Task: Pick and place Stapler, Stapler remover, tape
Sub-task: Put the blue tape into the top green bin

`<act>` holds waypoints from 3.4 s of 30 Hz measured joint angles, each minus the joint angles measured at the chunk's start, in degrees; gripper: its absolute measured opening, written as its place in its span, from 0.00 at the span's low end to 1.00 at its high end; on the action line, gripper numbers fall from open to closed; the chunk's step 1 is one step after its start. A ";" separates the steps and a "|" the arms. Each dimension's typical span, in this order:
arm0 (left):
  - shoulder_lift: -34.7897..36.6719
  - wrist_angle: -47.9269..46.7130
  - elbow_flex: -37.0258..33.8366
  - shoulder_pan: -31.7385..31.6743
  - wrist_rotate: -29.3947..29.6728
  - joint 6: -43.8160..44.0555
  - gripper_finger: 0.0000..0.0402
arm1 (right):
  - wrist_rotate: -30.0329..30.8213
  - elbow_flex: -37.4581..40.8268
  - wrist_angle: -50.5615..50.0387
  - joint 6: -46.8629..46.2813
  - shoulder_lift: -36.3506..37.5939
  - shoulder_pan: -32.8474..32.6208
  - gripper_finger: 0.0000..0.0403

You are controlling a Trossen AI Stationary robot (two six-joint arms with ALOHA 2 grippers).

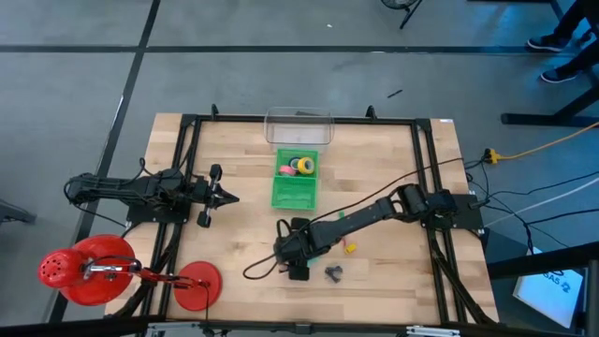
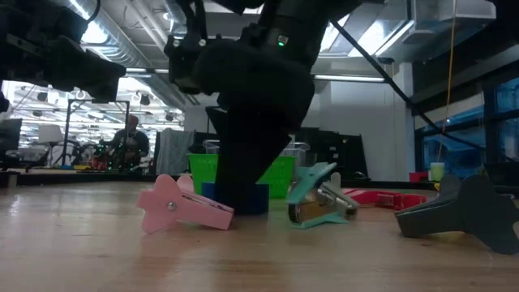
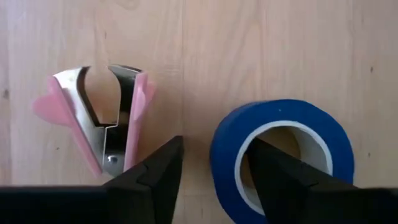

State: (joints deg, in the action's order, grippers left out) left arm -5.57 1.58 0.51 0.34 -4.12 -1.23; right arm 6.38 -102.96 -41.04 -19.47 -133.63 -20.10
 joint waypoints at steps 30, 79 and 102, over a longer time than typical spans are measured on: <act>-0.03 0.02 -0.01 0.00 0.00 0.00 0.01 | -5.12 -7.99 -9.10 12.52 3.02 -0.43 0.10; -0.58 -0.04 0.03 0.00 0.02 0.00 0.02 | -4.93 -28.90 -19.87 31.90 3.45 30.37 0.11; -0.58 -0.04 0.01 0.00 0.00 -0.01 0.02 | -7.55 -7.81 -5.15 34.89 3.46 34.62 0.12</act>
State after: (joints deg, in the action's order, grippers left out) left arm -6.15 1.54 0.51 0.34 -4.12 -1.24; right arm -1.18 -110.77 -46.19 15.42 -130.17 14.52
